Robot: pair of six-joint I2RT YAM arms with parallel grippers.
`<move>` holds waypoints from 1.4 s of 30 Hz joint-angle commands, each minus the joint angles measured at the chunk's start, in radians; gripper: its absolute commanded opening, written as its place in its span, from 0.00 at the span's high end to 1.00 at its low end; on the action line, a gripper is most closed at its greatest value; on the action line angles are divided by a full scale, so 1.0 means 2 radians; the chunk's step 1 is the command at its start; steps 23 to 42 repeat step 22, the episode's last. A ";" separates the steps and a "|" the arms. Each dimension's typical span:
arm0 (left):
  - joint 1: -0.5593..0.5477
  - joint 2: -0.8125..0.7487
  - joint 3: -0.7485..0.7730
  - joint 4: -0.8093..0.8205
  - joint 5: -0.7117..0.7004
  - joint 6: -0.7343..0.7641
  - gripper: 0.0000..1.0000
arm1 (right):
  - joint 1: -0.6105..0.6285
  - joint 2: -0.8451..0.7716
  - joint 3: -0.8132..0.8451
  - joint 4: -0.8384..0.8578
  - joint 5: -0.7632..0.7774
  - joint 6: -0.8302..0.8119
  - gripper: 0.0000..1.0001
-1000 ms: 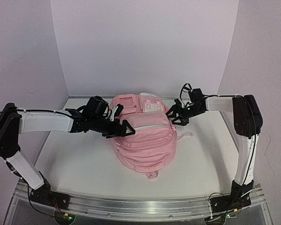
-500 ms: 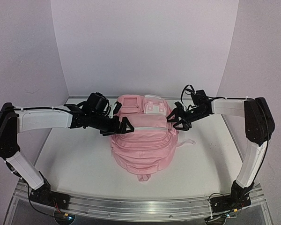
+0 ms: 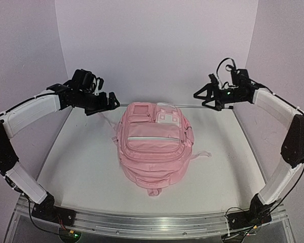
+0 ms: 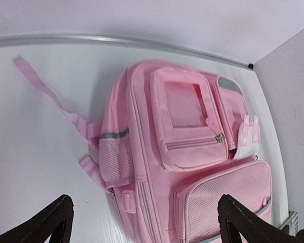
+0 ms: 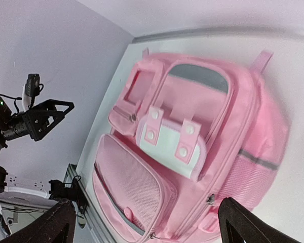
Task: Pack the student bag
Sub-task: Reset both arms
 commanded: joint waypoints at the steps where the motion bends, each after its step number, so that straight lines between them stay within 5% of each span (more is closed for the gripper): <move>1: 0.046 -0.090 -0.035 -0.026 -0.058 0.022 0.00 | -0.037 -0.037 -0.012 -0.050 0.027 -0.070 0.02; 13: 0.053 -0.170 -0.207 -0.034 -0.086 -0.027 0.00 | -0.073 -0.121 -0.203 -0.049 0.107 -0.164 0.02; 42: 0.053 -0.153 -0.192 -0.041 -0.085 -0.022 0.00 | -0.073 -0.129 -0.216 -0.045 0.093 -0.164 0.02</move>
